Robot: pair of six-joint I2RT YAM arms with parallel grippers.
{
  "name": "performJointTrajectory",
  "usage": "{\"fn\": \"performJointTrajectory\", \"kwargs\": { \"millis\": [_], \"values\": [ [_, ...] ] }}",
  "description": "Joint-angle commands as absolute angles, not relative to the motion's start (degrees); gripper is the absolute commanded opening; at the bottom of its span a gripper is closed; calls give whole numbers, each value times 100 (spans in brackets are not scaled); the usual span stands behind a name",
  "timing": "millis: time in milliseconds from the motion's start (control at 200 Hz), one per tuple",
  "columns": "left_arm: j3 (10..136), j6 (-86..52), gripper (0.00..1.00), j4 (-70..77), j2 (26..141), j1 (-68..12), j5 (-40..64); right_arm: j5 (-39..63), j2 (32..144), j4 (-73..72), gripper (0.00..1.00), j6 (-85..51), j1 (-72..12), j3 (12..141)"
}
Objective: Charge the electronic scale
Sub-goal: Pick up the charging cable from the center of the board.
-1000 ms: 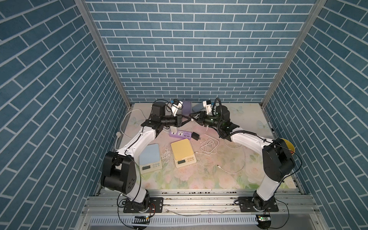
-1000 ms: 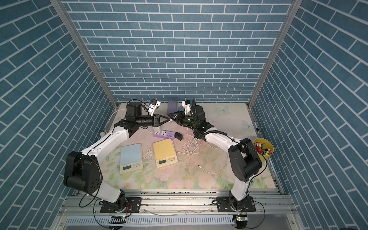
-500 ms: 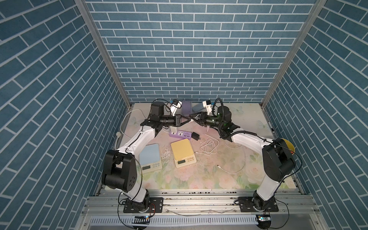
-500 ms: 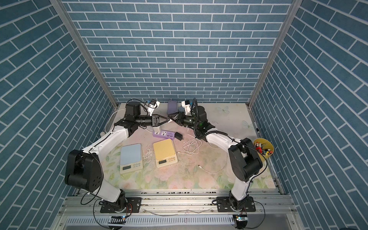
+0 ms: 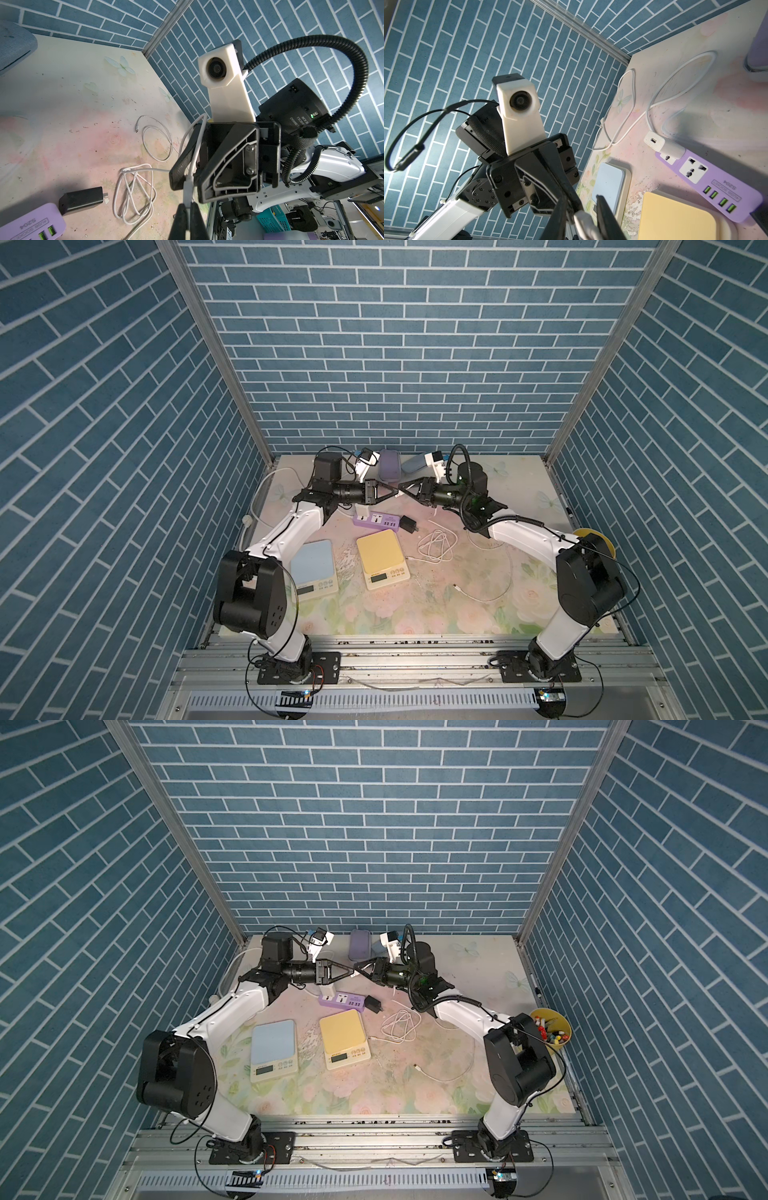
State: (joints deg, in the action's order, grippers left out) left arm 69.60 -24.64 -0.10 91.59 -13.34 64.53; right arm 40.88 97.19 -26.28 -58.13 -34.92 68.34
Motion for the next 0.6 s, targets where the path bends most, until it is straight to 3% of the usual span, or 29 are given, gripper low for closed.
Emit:
{"fn": "performJointTrajectory", "kwargs": {
  "millis": [0, 185, 305, 410, 445, 535, 595],
  "values": [
    [7063, -2435, 0, 8, 9316, -1204, 6143, 4643, 9357, -2796, 21, -5749, -3468, 6840],
    [7065, -2439, 0, 9, 9333, -1204, 6157, 5018, 9473, -2712, 12, -5730, -3467, 6990],
    [7075, -2427, 0, 1, 9351, -1204, 6157, 5177, 9519, -2654, 0, -5648, -3472, 7069],
    [7133, -2333, 0, -130, 9347, -1193, 6084, 5251, 9527, -2283, 0, -5271, -3489, 7217],
    [7179, -2240, 8, -285, 9329, -1195, 6000, 5162, 9510, -1874, 0, -5004, -3504, 7314],
    [7348, -1847, 40, -913, 9222, -1101, 5686, 4521, 9497, -223, 0, -3918, -3590, 7819],
    [7424, -1624, 51, -1326, 9095, -907, 5302, 3782, 9578, 894, 0, -3257, -3691, 8254]
  ]
}}
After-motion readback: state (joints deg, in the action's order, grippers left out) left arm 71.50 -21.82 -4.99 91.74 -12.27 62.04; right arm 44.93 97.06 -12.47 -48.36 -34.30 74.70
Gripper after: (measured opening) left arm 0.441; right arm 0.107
